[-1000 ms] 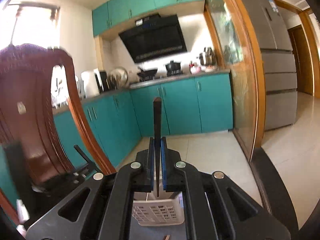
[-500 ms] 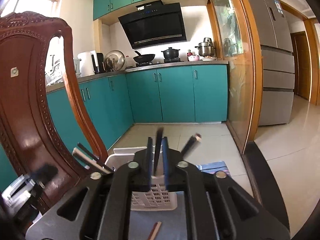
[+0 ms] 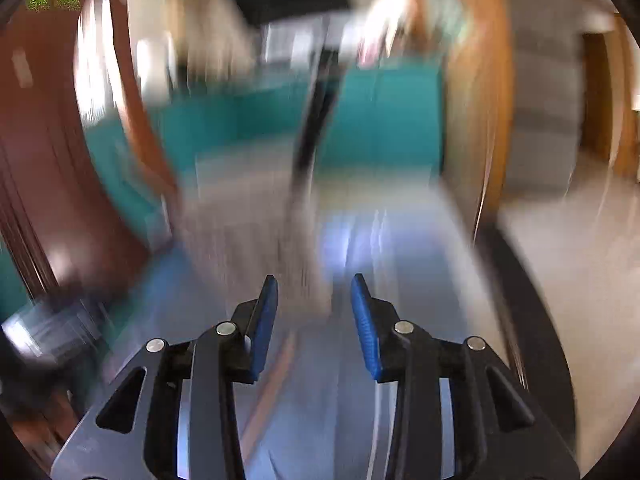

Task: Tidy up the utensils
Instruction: 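Lower both tools toward the remaining dark red and beige chopsticks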

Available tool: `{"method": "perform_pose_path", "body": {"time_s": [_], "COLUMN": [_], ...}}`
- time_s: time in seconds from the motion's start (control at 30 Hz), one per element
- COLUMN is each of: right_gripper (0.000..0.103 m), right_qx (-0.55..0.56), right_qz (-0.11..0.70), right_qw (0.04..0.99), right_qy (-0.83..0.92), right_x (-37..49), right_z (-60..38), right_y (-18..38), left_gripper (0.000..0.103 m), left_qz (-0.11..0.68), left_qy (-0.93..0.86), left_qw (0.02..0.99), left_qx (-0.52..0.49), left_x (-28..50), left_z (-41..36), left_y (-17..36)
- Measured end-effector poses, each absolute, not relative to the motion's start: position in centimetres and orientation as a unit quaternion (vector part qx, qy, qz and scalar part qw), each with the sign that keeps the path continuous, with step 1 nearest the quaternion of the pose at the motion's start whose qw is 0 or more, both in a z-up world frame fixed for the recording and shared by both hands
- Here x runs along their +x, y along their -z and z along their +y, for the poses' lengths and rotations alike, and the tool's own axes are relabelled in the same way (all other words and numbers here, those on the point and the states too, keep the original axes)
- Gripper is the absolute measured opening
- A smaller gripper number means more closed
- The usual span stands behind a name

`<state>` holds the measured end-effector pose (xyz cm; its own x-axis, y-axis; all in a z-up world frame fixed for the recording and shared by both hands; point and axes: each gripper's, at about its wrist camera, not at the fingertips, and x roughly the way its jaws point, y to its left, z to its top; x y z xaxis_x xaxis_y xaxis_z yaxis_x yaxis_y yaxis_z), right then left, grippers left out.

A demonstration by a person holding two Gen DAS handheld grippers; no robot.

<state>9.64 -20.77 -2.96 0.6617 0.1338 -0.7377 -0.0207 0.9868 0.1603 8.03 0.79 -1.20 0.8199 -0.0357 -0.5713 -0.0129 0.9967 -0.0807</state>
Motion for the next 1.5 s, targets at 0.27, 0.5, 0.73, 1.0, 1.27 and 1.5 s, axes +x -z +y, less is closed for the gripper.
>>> {"method": "perform_pose_path", "body": {"time_s": [0.27, 0.5, 0.73, 1.0, 1.27, 1.5], "right_gripper": [0.038, 0.038, 0.016, 0.002, 0.008, 0.008], "right_qx": [0.029, 0.021, 0.042, 0.075, 0.039, 0.040], "right_qz": [0.509, 0.511, 0.511, 0.494, 0.508, 0.518], "right_qw": [0.859, 0.858, 0.856, 0.862, 0.857, 0.852], "right_qy": [-0.047, -0.048, -0.071, -0.080, -0.084, -0.069], "right_x": [11.8, 11.9, 11.7, 11.1, 10.8, 10.8], "right_z": [-17.0, -16.0, -16.9, -18.1, -17.4, -17.3], "right_y": [8.4, 8.6, 8.4, 7.2, 8.3, 8.7], "left_gripper": [0.057, 0.058, 0.060, 0.063, 0.065, 0.066], "left_qz": [0.325, 0.335, 0.349, 0.353, 0.359, 0.362], "left_qy": [-0.013, -0.013, -0.011, -0.006, -0.003, 0.001], "left_qw": [0.944, 0.941, 0.936, 0.935, 0.933, 0.932], "left_qx": [-0.053, -0.043, -0.043, -0.032, -0.031, -0.022], "left_x": [8.3, 8.6, 9.3, 9.5, 9.8, 9.9], "left_z": [1.9, 1.9, 1.8, 1.0, 0.5, 0.0], "left_y": [1.9, 2.2, 2.8, 3.1, 3.5, 3.8]}}
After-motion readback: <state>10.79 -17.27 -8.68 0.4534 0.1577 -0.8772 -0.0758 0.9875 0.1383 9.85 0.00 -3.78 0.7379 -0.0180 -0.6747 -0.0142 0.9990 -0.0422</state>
